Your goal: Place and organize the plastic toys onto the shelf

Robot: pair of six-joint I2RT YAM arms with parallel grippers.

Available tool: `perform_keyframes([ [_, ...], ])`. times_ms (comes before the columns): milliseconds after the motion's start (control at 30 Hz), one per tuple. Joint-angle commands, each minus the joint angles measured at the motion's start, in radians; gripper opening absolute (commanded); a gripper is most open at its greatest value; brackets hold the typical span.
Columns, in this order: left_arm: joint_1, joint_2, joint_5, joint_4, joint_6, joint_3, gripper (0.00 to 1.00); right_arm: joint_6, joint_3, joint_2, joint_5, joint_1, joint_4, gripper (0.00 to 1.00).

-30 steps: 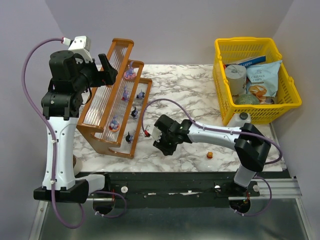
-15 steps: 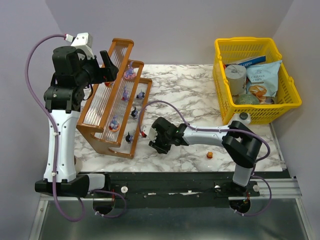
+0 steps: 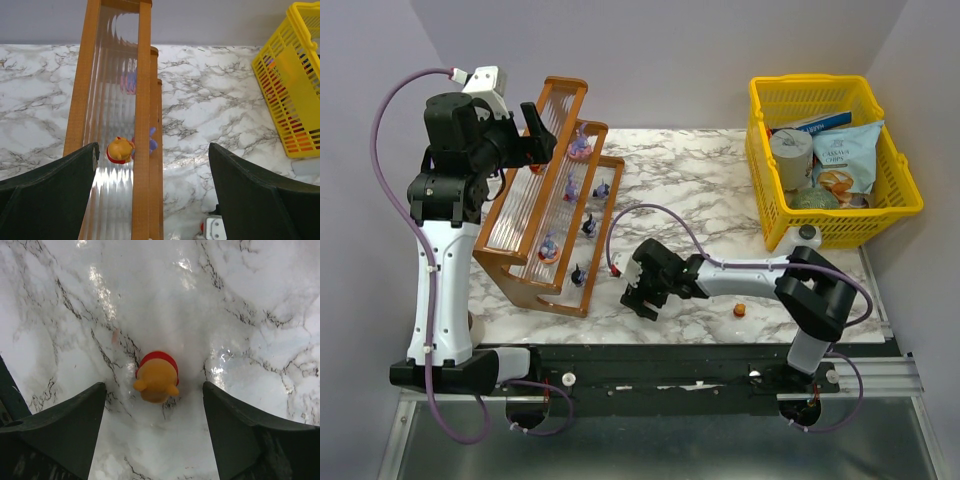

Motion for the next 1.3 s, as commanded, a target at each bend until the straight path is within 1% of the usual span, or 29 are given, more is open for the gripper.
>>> perform_keyframes([
  [0,-0.006,-0.042,-0.007,-0.009,0.014,-0.015,0.99,0.054,-0.072,-0.058,-0.029,0.0,0.127,0.85],
  [33,-0.006,-0.047,-0.006,0.0,0.012,-0.02,0.99,0.061,-0.091,-0.064,-0.046,0.0,0.156,0.84],
  [67,-0.006,-0.058,-0.009,0.003,0.01,-0.029,0.99,0.071,-0.142,-0.076,-0.054,0.0,0.249,0.83],
  [200,-0.006,-0.075,-0.02,0.02,0.004,-0.046,0.99,0.137,-0.244,-0.092,-0.071,-0.003,0.432,0.79],
  [233,-0.006,-0.078,-0.021,0.02,0.003,-0.049,0.99,0.156,-0.273,-0.098,-0.059,-0.004,0.522,0.76],
  [300,-0.006,-0.087,-0.026,0.028,0.001,-0.064,0.99,0.185,-0.334,-0.116,-0.03,-0.004,0.582,0.73],
  [433,-0.006,-0.111,-0.036,0.035,0.001,-0.078,0.99,0.203,-0.405,-0.138,0.021,-0.009,0.713,0.63],
  [533,-0.006,-0.128,-0.047,0.041,0.003,-0.089,0.99,0.216,-0.434,-0.147,0.026,-0.014,0.815,0.6],
  [667,-0.006,-0.138,-0.05,0.045,0.001,-0.101,0.99,0.225,-0.43,-0.124,-0.005,-0.015,0.898,0.6],
  [700,-0.006,-0.138,-0.053,0.045,-0.002,-0.103,0.99,0.263,-0.427,-0.119,-0.008,-0.014,0.912,0.6],
  [833,-0.006,-0.135,-0.056,0.046,-0.009,-0.103,0.99,0.288,-0.416,-0.084,-0.014,-0.014,0.969,0.54],
  [933,-0.006,-0.13,-0.055,0.046,-0.02,-0.101,0.99,0.291,-0.401,-0.053,-0.025,-0.015,0.972,0.49],
  [1033,-0.006,-0.122,-0.047,0.046,-0.026,-0.103,0.99,0.294,-0.414,-0.044,-0.019,-0.014,0.98,0.47],
  [1133,-0.006,-0.121,-0.047,0.043,-0.032,-0.106,0.99,0.297,-0.433,-0.047,-0.017,-0.015,0.99,0.47],
  [1267,-0.006,-0.113,-0.044,0.043,-0.042,-0.107,0.99,0.292,-0.439,-0.044,-0.013,-0.014,1.003,0.5],
])
